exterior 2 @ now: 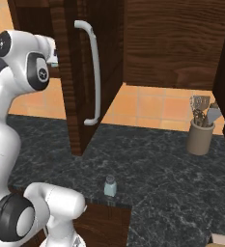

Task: Put the shaker and condiment bottle from the counter next to their counterparts in the cabinet.

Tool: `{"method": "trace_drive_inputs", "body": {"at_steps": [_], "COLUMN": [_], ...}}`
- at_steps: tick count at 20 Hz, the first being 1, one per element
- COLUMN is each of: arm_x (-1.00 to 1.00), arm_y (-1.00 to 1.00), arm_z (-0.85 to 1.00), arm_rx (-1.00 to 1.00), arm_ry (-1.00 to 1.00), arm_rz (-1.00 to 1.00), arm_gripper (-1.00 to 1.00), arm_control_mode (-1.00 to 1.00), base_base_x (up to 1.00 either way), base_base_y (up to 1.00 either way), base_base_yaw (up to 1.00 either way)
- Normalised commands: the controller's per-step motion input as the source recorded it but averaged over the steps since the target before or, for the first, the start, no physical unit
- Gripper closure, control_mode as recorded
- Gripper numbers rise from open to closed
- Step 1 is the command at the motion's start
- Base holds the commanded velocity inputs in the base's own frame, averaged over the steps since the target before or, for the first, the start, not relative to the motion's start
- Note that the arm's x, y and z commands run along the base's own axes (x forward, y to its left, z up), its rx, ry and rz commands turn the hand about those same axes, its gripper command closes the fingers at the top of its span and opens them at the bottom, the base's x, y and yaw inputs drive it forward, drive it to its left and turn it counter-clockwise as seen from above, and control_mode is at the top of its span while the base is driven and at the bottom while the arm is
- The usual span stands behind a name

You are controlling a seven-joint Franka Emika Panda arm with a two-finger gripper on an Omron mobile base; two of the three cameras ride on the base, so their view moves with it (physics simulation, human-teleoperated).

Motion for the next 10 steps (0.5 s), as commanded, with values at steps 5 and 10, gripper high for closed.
{"method": "trace_drive_inputs", "body": {"at_steps": [5,10], "arm_x": [0.23,0.33], "arm_y": [-0.04,-0.01], "arm_z": [-0.05,0.0], "arm_rx": [-0.01,0.0], "arm_ry": [-0.02,0.0], "arm_rz": [0.0,0.0], "arm_gripper": [1.0,1.0], "arm_control_mode": [-1.0,-1.0], "base_base_x": [0.0,0.0], "base_base_y": [0.0,0.0], "base_base_yaw": [0.0,0.0]}}
